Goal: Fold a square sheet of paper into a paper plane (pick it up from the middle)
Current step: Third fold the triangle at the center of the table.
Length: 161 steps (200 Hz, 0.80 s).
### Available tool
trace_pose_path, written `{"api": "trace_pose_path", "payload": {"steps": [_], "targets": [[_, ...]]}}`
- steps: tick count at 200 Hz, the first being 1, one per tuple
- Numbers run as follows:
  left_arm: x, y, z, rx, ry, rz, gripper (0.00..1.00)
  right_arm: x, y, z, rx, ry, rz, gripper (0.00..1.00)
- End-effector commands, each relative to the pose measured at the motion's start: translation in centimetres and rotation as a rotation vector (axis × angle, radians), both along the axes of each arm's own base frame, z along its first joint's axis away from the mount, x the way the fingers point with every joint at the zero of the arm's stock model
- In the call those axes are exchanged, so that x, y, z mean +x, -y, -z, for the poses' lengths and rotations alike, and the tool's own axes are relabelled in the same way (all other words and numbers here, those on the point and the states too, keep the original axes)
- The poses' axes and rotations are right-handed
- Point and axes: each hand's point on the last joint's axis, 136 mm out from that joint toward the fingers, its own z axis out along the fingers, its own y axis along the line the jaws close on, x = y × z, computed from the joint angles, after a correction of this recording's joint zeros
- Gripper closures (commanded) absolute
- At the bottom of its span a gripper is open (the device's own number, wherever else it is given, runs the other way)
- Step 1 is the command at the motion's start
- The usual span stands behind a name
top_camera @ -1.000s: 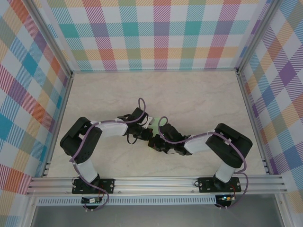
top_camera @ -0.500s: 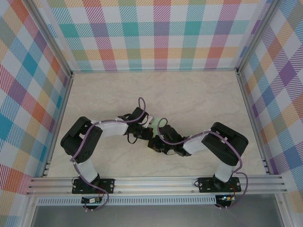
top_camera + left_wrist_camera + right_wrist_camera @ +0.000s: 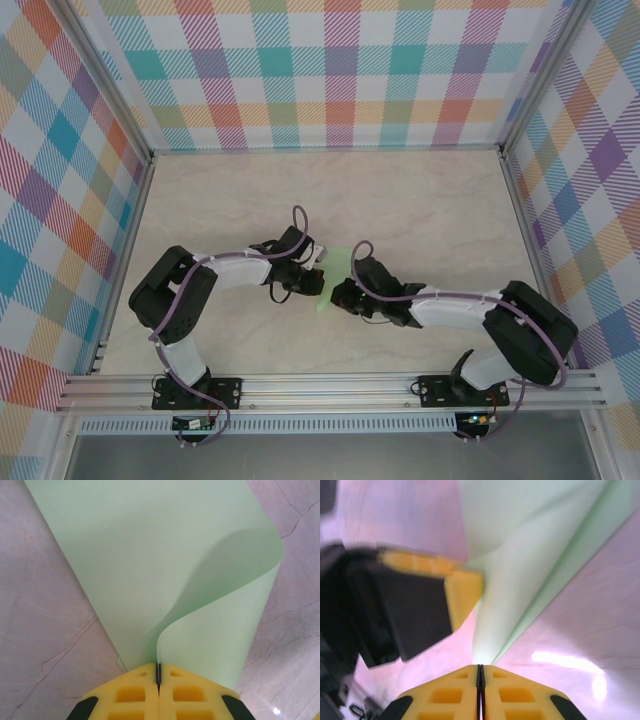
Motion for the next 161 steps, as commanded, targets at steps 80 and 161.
{"api": "trace_pose_path", "payload": {"steps": [80,161], "targets": [[-1.1,-1.9,2.7,0.109,-0.074,-0.017,1.00,9.1,1.1,0.0,-0.191,-0.080,-0.170,0.89],[-0.7,-1.6,2.0,0.103,-0.058,-0.006,1.00,10.5,1.5,5.4,-0.308,-0.198,-0.226,0.90]]}}
